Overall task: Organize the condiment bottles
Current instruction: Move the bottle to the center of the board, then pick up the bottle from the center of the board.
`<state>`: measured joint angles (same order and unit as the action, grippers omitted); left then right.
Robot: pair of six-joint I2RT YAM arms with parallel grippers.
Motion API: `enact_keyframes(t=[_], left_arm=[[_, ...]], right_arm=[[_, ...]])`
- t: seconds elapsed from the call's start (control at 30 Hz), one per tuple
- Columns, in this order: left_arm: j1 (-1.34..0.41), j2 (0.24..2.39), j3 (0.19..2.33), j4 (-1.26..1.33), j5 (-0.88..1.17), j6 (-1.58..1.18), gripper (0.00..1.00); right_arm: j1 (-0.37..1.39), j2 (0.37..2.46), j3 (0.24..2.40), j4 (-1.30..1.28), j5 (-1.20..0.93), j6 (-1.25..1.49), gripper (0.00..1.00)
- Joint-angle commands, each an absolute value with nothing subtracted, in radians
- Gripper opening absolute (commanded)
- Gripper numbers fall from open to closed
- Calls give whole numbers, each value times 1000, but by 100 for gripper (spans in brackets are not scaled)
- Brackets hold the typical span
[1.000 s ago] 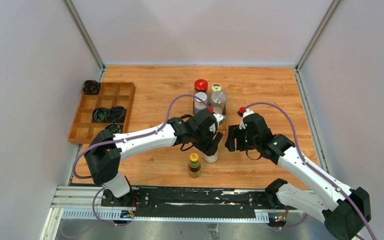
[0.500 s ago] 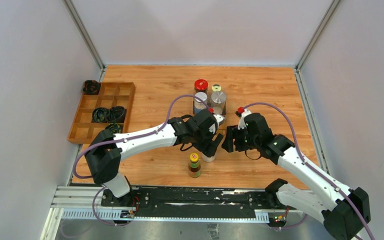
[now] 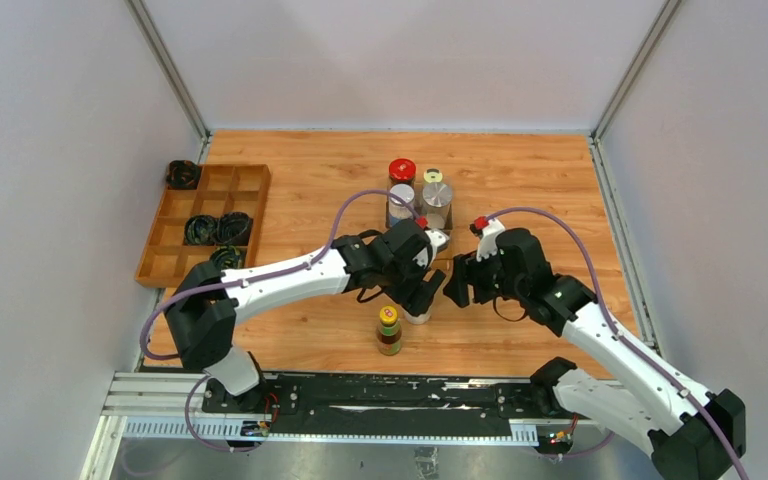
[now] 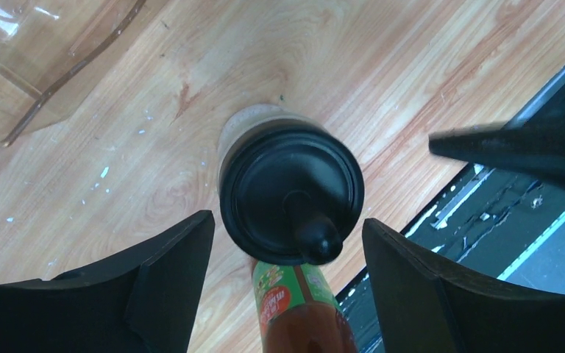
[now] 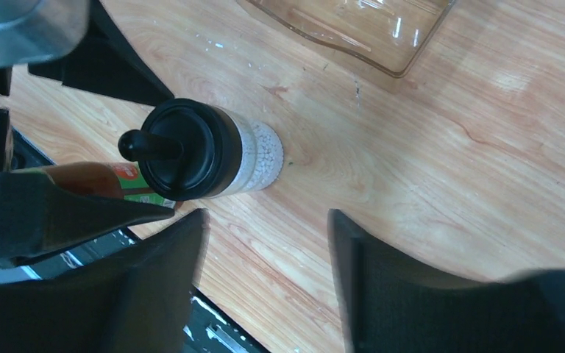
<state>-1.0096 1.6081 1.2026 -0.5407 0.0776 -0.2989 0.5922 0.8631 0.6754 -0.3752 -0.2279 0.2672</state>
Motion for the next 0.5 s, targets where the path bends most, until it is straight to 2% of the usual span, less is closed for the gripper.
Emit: enact_keyframes(t=[0.0,0.03,0.07,0.37,0.47], left_arm=[[-1013,1544,1154,-553,89,-258,81],[-1013,1531,1141,-546,88,-255,83],[-1014,1518,1126,-536,87,-254,85],[-1008,1464,1063,-505,87,-225,89],[-1004,1470,1057,-496,94,-219,89]], right_arm=[[574,828,670,-400,-178,223,92],[574,820,667,-391,-189,216,99],[573,812,661,-374,-213,207,100],[570,757,549,-246,-234,144,100],[565,823,561,-242,-304,114,92]])
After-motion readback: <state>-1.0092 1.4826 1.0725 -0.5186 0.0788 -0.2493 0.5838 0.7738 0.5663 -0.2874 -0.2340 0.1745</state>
